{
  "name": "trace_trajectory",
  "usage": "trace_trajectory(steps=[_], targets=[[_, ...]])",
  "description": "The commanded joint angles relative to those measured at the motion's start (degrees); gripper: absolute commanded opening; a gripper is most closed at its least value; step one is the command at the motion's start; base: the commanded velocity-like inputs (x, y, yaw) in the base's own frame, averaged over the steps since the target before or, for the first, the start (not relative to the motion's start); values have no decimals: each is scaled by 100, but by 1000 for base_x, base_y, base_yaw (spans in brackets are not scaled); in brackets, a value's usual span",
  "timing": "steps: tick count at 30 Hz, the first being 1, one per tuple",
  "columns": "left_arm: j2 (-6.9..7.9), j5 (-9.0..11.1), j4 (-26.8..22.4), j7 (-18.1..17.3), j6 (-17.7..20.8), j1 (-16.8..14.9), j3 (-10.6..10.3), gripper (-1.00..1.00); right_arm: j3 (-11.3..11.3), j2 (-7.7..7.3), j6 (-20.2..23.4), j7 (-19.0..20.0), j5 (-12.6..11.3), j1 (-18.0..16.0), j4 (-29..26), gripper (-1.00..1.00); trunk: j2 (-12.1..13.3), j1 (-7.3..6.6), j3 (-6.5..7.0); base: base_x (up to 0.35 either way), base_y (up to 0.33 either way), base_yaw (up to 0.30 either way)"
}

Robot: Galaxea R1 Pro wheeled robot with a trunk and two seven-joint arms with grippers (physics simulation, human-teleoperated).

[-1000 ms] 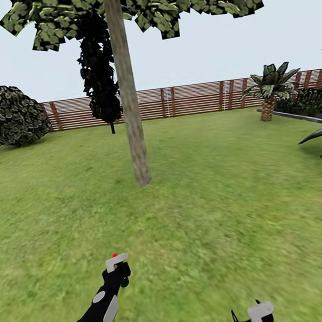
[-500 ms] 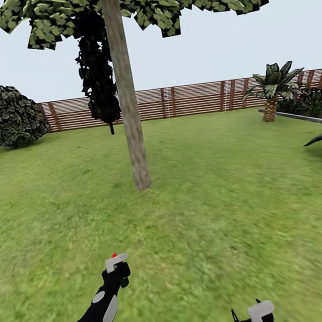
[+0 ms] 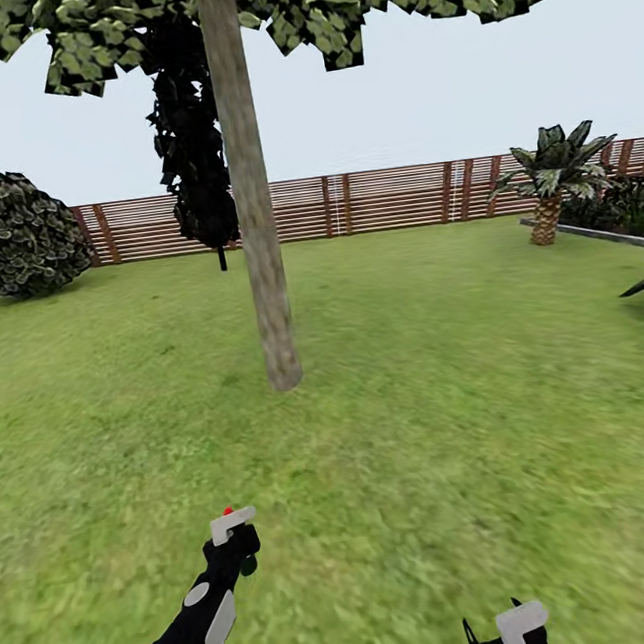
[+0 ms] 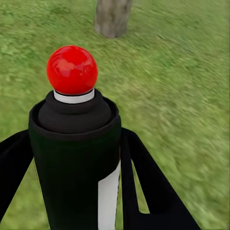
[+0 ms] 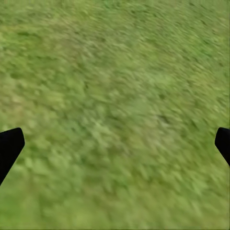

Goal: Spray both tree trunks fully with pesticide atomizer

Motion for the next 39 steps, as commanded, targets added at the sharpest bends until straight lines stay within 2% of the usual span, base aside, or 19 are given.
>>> trace_trajectory(steps=[1,10,30,39], targets=[[-5,16,3,-41,-12,-5,38,-100,29,-5,0,-60,50,-4,3,100,-2,3,-6,350,0,0],[-5,16,5,-41,-12,-5,41,-100,36,-5,1,-60,50,-4,3,100,-2,3,-6,350,43,0],[-24,16,12,-46,-19,-5,27,-100,33,-5,0,-60,50,-4,6,100,-2,3,-6,289,226,0],[-25,8,12,-49,-29,-5,24,-100,31,-5,0,-63,50,-4,3,100,-2,3,-6,339,45,0]])
